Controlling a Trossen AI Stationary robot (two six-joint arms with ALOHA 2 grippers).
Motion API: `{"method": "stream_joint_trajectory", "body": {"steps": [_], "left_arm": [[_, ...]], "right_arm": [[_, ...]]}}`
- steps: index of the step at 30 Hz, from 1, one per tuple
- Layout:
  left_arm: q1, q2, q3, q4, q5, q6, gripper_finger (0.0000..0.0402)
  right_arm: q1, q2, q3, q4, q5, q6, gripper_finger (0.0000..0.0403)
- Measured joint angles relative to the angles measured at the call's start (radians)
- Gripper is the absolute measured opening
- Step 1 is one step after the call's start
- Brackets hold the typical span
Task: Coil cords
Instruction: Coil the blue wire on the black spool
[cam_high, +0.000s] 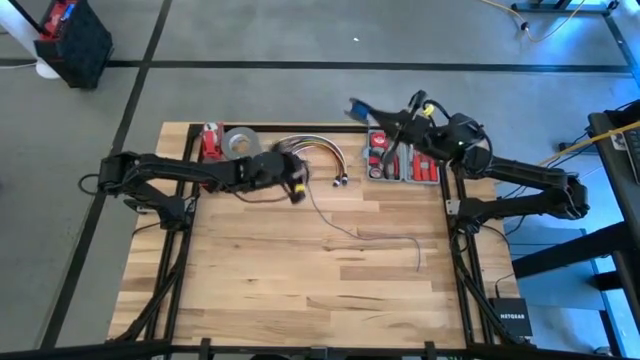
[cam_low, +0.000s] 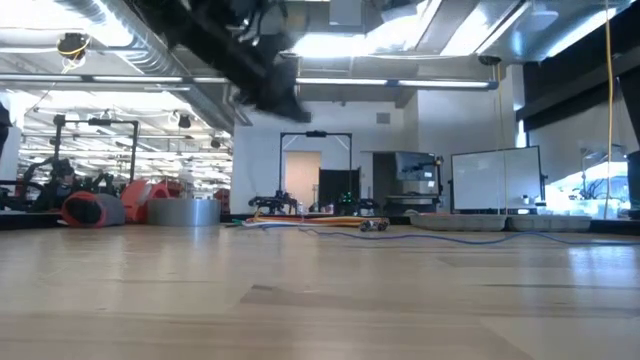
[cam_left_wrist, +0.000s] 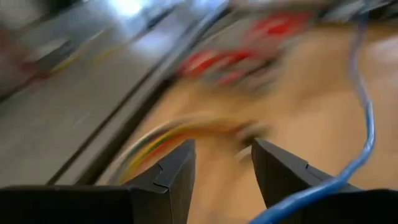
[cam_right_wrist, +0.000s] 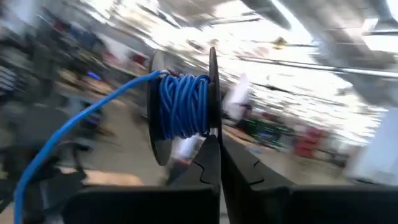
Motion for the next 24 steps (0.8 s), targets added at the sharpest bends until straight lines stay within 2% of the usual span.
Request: {"method": "stream_joint_trajectory", "body": {"steps": [2, 4, 7, 12, 17, 20, 24], "left_arm": [[0.029, -0.006, 0.001, -0.094, -0.072, -0.068, 0.0153], [0.048, -0.012, 0.011, -0.203, -0.066, -0.151, 0.0153], [0.056, -0.012, 0.036, -0.335, 0.079, -0.258, 0.0153], [0.041, -0.012, 0.034, -0.362, 0.373, -0.218, 0.0153], [-0.001, -0.013, 0.034, -0.218, 0.472, -0.097, 0.0153], [-0.009, -0.013, 0.034, -0.138, 0.511, -0.037, 0.0153], [-0.003, -0.013, 0.034, -0.056, 0.497, 0.006, 0.0153]], "right_arm": [[0.000, 0.000, 0.015, -0.053, 0.080, -0.071, 0.0001], [0.000, 0.000, 0.032, -0.101, 0.152, -0.140, 0.0001], [0.000, -0.003, 0.062, -0.153, 0.247, -0.221, 0.0001], [-0.012, -0.014, 0.082, -0.166, 0.352, -0.299, 0.0001], [-0.050, -0.025, 0.084, -0.229, 0.350, -0.261, 0.0001], [-0.077, -0.024, 0.071, -0.265, 0.297, -0.215, 0.0001], [-0.119, -0.025, 0.041, -0.268, 0.225, -0.153, 0.0001]]}}
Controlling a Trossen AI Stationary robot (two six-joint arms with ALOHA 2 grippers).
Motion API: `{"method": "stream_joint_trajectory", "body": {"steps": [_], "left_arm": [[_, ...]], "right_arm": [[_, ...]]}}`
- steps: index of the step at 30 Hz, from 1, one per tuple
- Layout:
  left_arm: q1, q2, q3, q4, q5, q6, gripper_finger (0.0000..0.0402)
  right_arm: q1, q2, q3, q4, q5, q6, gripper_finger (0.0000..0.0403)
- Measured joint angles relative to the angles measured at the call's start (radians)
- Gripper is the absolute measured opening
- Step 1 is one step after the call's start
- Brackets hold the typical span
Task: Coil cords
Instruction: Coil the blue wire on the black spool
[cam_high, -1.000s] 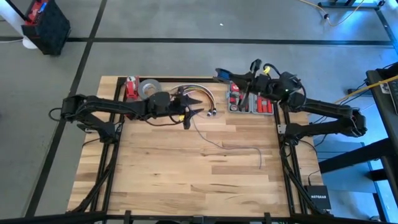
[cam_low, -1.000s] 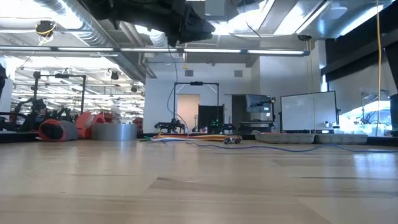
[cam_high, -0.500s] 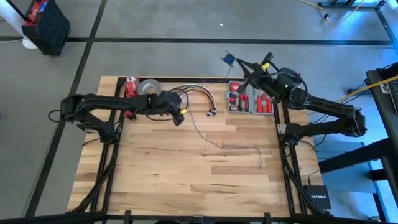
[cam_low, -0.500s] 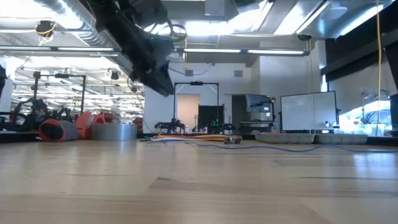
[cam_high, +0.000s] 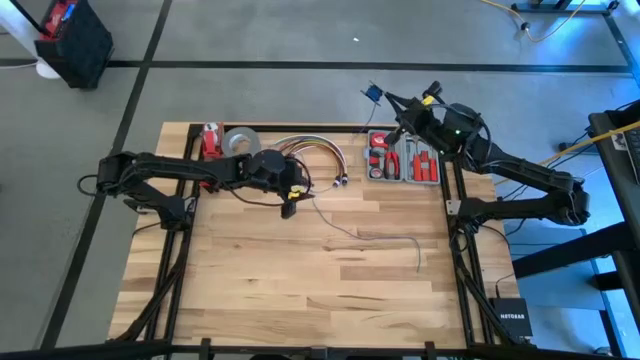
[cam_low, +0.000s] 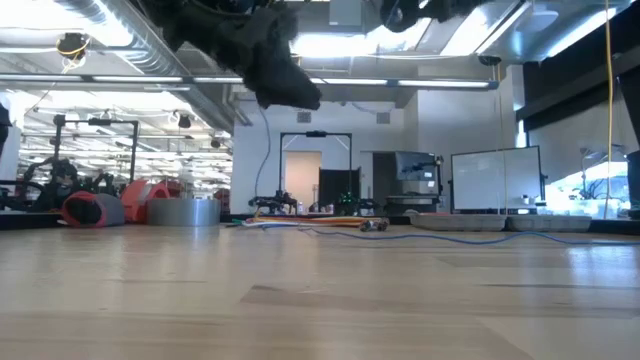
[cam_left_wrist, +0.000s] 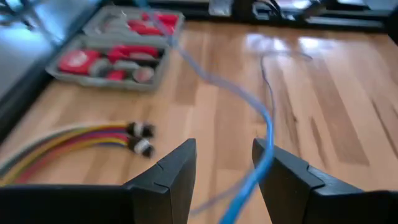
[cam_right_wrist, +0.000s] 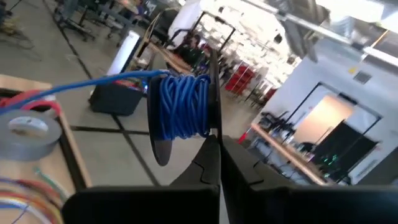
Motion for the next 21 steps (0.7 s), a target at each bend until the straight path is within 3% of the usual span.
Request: {"method": "stream_joint_trajectory", "body": {"steps": [3, 6, 11, 13, 15, 18, 21], "left_arm": [[0.017, 0.000, 0.000, -0.003, -0.127, -0.031, 0.0153], [0.046, 0.000, 0.000, -0.117, -0.255, -0.148, 0.0153], [0.099, 0.000, 0.000, -0.295, -0.267, -0.313, 0.0153], [0.107, 0.000, 0.000, -0.341, -0.254, -0.384, 0.0153], [0.105, 0.000, 0.000, -0.341, -0.163, -0.386, 0.0153], [0.066, 0.000, 0.000, -0.226, -0.020, -0.268, 0.0153], [0.035, -0.003, 0.000, -0.108, 0.001, -0.157, 0.0153]], "right_arm": [[-0.016, 0.000, -0.023, 0.001, -0.032, 0.044, 0.0001], [-0.026, 0.000, -0.050, -0.001, -0.071, 0.090, 0.0001], [-0.025, 0.000, -0.119, 0.023, -0.134, 0.127, 0.0001], [-0.025, 0.000, -0.155, 0.053, -0.134, 0.129, 0.0001], [-0.026, 0.000, -0.187, 0.091, -0.125, 0.129, 0.0001], [-0.038, 0.000, -0.216, 0.126, -0.127, 0.129, 0.0001], [-0.039, 0.000, -0.226, 0.126, -0.168, 0.137, 0.0001]]}}
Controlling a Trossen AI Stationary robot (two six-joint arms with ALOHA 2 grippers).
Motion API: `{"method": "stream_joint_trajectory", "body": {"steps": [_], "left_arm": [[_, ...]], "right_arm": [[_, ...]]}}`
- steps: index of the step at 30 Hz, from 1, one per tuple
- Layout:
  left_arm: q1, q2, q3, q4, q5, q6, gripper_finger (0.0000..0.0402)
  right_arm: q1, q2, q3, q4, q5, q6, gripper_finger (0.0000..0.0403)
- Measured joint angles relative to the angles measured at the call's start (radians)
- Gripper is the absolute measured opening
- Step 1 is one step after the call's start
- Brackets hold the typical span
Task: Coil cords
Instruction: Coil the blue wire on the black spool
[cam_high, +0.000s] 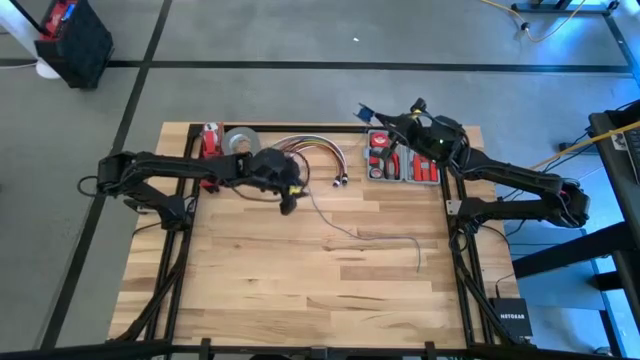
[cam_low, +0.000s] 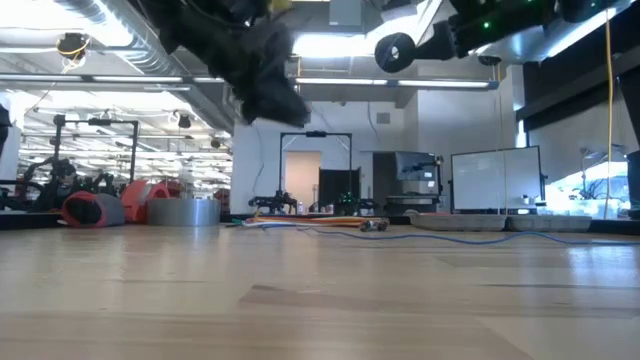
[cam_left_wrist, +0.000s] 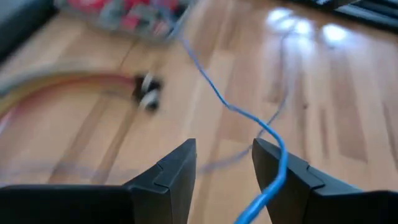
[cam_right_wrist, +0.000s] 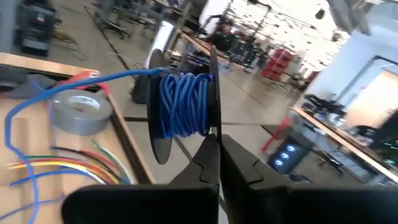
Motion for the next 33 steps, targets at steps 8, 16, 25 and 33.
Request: {"method": "stream_joint_trajectory", "body": {"steps": [8, 16, 25, 33], "left_arm": [[-0.004, -0.002, 0.000, 0.049, 0.157, 0.024, 0.0153], [0.043, -0.026, 0.000, -0.209, -0.206, -0.188, 0.0153], [0.070, -0.026, 0.000, -0.060, -0.259, -0.262, 0.0153], [0.069, -0.016, 0.000, -0.308, -0.196, -0.389, 0.0153]], "right_arm": [[0.001, 0.000, -0.057, 0.001, -0.258, -0.018, 0.0001], [0.001, 0.002, -0.066, 0.012, -0.280, 0.105, 0.0007], [0.002, 0.076, -0.066, 0.009, -0.270, 0.132, 0.0003], [-0.038, 0.191, -0.065, 0.000, 0.341, -0.006, 0.0002]]}}
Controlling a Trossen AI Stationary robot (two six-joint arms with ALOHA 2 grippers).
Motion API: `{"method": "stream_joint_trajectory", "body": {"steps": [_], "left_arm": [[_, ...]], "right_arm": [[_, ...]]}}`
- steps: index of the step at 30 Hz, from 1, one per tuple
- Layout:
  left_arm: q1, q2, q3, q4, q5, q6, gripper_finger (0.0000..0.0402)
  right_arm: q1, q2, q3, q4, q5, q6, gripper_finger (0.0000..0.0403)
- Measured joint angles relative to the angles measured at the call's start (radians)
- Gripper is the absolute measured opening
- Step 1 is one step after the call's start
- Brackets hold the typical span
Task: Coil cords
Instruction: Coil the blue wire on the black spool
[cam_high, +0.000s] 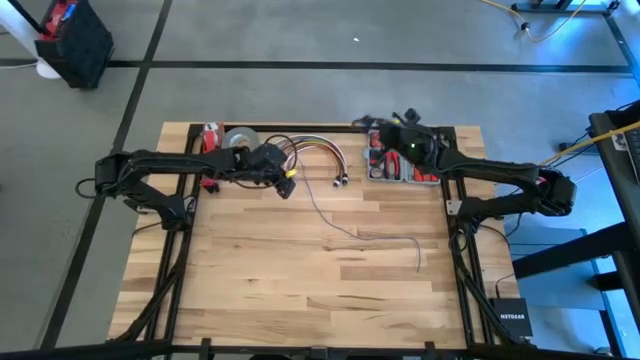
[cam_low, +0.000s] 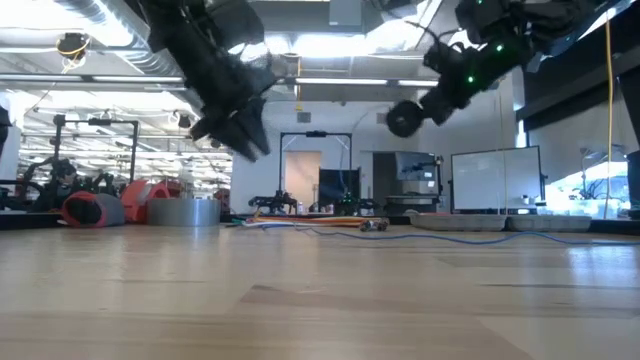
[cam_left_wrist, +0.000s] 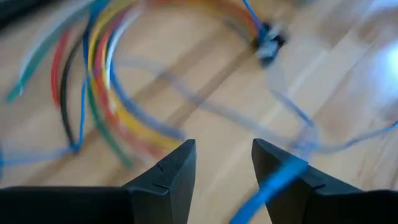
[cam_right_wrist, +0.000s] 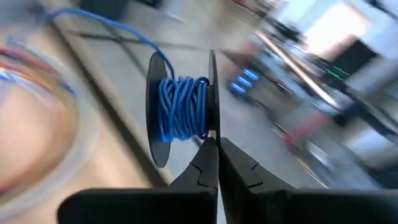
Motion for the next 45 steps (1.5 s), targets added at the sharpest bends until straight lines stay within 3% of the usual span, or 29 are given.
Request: {"method": "stream_joint_trajectory", "body": {"steps": [5, 9, 13, 15, 26, 34, 41, 43, 45], "left_arm": [[-0.002, 0.006, 0.000, -0.191, 0.259, -0.013, 0.0153], [-0.007, 0.006, 0.000, -0.280, 0.374, -0.001, 0.0153], [-0.049, 0.003, 0.000, -0.249, 0.565, 0.116, 0.0153], [-0.078, -0.013, 0.000, -0.210, 0.614, 0.132, 0.0153], [-0.214, -0.224, 0.000, 0.034, 0.626, 0.196, 0.0153], [-0.243, -0.310, 0.000, 0.188, 0.606, 0.200, 0.0153], [-0.225, -0.310, 0.000, 0.231, 0.341, 0.104, 0.0153], [-0.224, -0.310, 0.000, 0.256, 0.372, 0.085, 0.0153], [-0.224, -0.310, 0.000, 0.272, 0.521, 0.027, 0.0153]], "right_arm": [[-0.082, -0.002, 0.076, 0.085, -0.071, -0.008, 0.0002], [-0.139, -0.001, 0.254, 0.100, -0.132, -0.036, 0.0001], [-0.190, 0.004, 0.473, -0.050, -0.137, -0.057, 0.0001], [-0.206, 0.004, 0.548, -0.141, -0.137, -0.060, 0.0001], [-0.282, 0.029, 0.603, -0.280, -0.080, -0.101, 0.0001], [-0.337, 0.081, 0.603, -0.316, -0.113, -0.080, 0.0004], [-0.334, 0.081, 0.603, -0.287, -0.162, -0.044, 0.0007], [-0.334, 0.077, 0.602, -0.241, -0.193, -0.010, 0.0007], [-0.335, 0.063, 0.602, -0.205, -0.242, 0.049, 0.0008]]}}
